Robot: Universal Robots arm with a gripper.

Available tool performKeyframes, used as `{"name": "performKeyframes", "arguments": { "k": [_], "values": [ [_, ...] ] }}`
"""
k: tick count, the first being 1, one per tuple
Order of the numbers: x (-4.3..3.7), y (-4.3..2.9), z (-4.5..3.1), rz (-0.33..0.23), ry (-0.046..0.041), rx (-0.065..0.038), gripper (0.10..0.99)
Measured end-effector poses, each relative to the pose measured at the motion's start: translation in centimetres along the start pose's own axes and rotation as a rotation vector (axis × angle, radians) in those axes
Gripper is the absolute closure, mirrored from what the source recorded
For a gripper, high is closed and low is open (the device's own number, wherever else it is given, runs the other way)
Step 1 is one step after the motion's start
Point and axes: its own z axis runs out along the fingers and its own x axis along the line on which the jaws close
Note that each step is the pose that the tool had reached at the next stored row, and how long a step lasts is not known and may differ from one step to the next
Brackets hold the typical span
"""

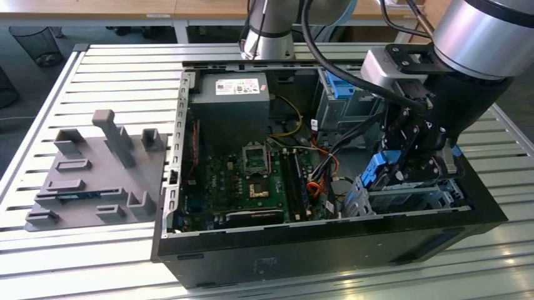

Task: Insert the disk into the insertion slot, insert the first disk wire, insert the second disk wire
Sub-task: 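Insert the disk into the insertion slot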

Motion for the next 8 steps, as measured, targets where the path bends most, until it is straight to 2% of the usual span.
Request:
{"name": "performKeyframes", "arguments": {
  "k": [5,6,8],
  "values": [
    [0.00,-0.01,0.31,0.000,0.0001,0.000,0.714],
    [0.00,-0.01,0.36,0.000,0.0000,0.000,0.651],
    [0.00,-0.01,0.43,0.000,0.0002,0.000,0.651]
  ]
}}
